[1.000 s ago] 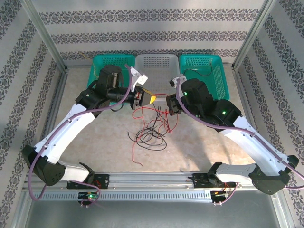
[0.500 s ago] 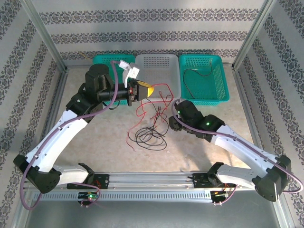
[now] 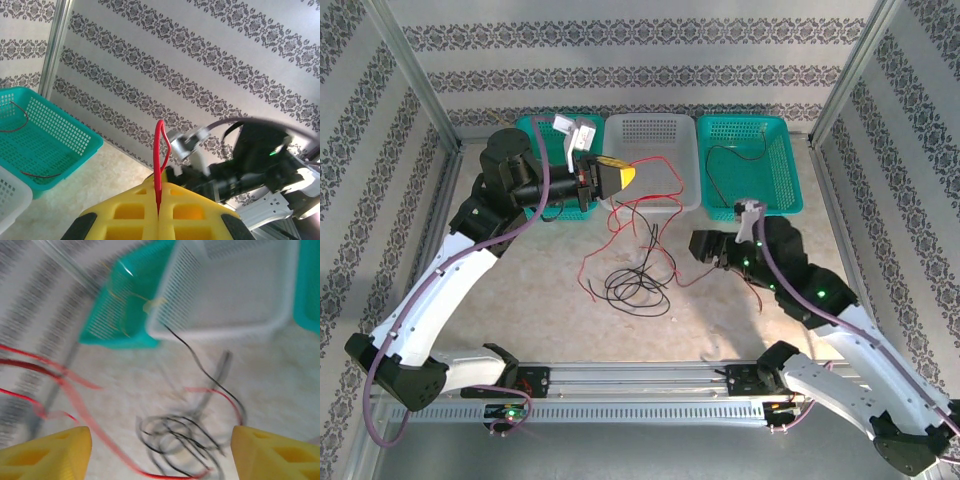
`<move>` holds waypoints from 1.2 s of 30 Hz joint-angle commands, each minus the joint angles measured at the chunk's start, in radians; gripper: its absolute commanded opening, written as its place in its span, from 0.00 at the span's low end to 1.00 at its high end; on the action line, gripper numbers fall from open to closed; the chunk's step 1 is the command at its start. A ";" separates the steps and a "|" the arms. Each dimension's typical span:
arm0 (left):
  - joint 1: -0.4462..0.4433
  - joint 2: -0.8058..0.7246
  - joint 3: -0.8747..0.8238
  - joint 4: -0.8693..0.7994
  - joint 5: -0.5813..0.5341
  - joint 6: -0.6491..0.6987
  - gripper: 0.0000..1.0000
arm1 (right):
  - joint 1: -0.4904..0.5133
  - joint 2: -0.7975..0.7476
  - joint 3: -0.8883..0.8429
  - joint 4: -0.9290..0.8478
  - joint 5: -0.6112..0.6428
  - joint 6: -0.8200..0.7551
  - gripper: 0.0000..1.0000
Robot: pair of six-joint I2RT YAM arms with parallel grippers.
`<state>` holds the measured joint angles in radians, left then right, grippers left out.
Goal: Untangle the cables
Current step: Untie the cable from multiple cables.
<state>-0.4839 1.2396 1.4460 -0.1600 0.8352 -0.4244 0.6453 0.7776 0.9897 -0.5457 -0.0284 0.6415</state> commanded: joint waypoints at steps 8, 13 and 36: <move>0.003 0.006 0.010 0.051 0.051 -0.029 0.00 | 0.114 0.169 0.267 0.137 0.025 -0.044 0.78; 0.006 0.002 0.011 0.042 0.045 -0.026 0.00 | 0.119 0.231 0.271 0.116 0.026 -0.109 0.74; 0.020 0.007 0.007 0.061 0.119 -0.093 0.00 | 0.131 0.221 0.224 0.329 -0.098 0.003 0.79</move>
<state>-0.4755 1.2575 1.4532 -0.1257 0.9318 -0.5060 0.7639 1.0149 1.2270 -0.2928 -0.1070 0.6201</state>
